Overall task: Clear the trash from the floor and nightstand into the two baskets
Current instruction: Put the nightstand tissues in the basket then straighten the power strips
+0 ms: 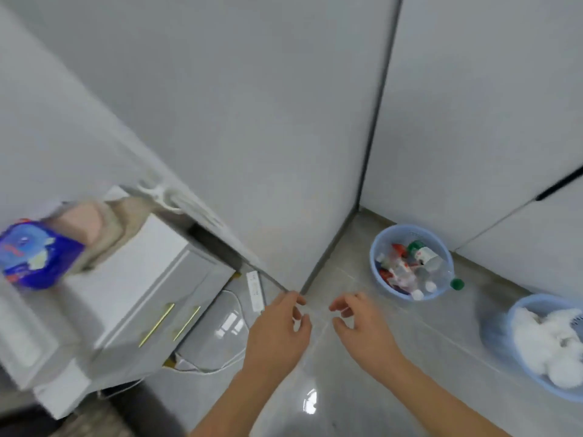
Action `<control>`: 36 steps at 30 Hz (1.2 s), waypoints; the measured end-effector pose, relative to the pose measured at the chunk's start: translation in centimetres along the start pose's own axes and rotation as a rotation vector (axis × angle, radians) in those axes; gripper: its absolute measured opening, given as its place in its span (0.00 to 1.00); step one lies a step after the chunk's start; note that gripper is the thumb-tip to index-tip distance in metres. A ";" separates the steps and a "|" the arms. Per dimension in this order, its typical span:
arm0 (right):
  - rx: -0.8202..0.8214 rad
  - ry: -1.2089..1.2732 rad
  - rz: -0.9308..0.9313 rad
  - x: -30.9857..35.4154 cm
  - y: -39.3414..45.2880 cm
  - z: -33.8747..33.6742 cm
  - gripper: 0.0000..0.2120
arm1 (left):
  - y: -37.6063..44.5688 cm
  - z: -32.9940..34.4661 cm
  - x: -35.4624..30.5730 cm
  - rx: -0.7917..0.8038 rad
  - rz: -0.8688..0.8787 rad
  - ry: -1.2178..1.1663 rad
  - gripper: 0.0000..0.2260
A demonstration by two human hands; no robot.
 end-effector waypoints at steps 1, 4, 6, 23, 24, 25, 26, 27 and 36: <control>0.038 -0.010 -0.034 2.9 0.5 1.8 0.13 | -0.7 -2.7 2.2 -0.045 -0.036 -0.016 0.07; 0.156 -0.035 -0.125 11.3 2.0 7.2 0.14 | -2.6 -10.1 8.7 -0.174 -0.124 -0.042 0.05; 0.234 -0.049 -0.196 16.5 2.7 11.0 0.15 | -4.2 -14.4 12.9 -0.272 -0.174 -0.060 0.05; 0.469 -0.283 -0.449 40.2 3.2 40.6 0.41 | -15.3 -23.3 39.1 -0.671 -0.682 -0.356 0.23; 0.470 -0.322 -0.449 40.6 3.2 41.9 0.44 | -15.0 -23.1 40.1 -0.629 -0.712 -0.393 0.26; 0.467 -0.365 -0.445 40.8 3.2 43.1 0.46 | -14.7 -22.9 40.8 -0.594 -0.727 -0.429 0.29; 0.452 -0.415 -0.441 40.9 3.2 44.2 0.49 | -14.3 -22.8 41.4 -0.570 -0.733 -0.464 0.31; 0.427 -0.471 -0.439 40.8 3.2 45.1 0.51 | -13.7 -22.7 41.8 -0.554 -0.738 -0.495 0.34; 0.351 -0.593 -0.431 40.7 4.4 46.1 0.57 | -7.7 -21.2 41.6 -0.519 -0.888 -0.479 0.47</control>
Point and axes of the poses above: each hand's wrist, its own y-axis towards the middle knuckle, its own z-axis out of the palm, x = y × z, the point moved 2 cm from there along y, towards the middle knuckle, and after that the axes turned 3 degrees about -y, right-handed, at the moved point
